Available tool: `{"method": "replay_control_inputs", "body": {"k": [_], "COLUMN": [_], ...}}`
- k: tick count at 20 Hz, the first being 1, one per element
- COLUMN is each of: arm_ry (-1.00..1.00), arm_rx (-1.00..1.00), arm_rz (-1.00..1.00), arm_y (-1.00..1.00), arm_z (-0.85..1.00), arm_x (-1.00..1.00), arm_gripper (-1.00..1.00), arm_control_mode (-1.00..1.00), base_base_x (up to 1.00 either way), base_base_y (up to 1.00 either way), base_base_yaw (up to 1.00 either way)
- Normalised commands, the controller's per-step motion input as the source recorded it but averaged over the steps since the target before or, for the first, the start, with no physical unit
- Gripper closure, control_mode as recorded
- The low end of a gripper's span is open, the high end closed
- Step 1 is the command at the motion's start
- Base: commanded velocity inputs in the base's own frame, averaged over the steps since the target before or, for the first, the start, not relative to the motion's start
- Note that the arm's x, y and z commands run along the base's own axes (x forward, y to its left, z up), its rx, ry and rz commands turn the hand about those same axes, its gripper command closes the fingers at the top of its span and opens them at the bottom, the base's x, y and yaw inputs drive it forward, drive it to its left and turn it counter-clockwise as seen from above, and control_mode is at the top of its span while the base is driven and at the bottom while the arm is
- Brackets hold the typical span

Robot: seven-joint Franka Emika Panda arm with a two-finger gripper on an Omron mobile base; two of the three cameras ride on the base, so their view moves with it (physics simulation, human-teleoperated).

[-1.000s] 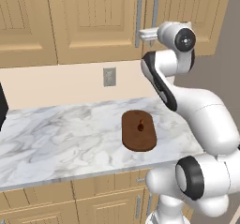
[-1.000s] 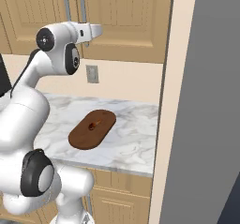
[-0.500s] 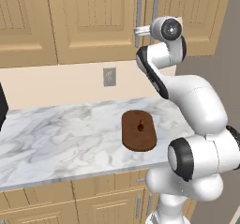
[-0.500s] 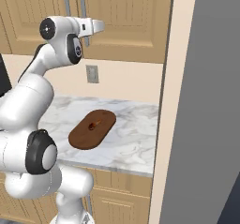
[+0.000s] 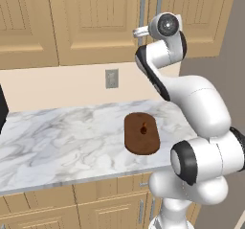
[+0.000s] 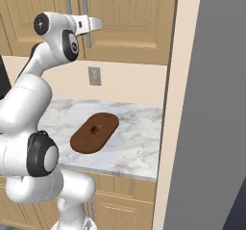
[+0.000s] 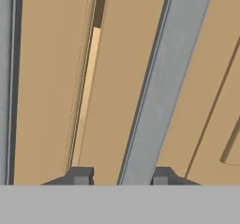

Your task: Open the cabinet, retrieve the rolling pin, and place it next to the meat on the cutting board to prepare for tenderizing.

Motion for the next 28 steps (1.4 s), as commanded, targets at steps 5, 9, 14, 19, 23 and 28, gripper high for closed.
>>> {"method": "replay_control_inputs", "body": {"k": [5,9,14,19,23,28], "arm_ry": [0.0,-0.01,-0.01,0.0,0.01,0.0], "arm_rx": [0.0,0.06,0.09,0.06,0.0,0.0], "arm_rz": [0.0,0.02,0.04,0.07,0.0,0.05], "arm_y": [0.0,-0.15,-0.3,-0.2,0.0,-0.03], "arm_z": [-0.05,0.0,0.0,-0.02,-0.03,-0.08], "arm_x": [0.03,0.17,0.15,0.11,0.02,-0.25], "arm_gripper": [1.0,1.0,1.0,1.0,1.0,1.0], "arm_control_mode": [-1.0,-1.0,-1.0,-1.0,-1.0,-1.0], "base_base_x": [0.0,0.0,0.0,0.0,0.0,0.0], "base_base_y": [0.0,0.0,0.0,0.0,0.0,0.0], "base_base_yaw": [0.0,0.0,0.0,0.0,0.0,0.0]}}
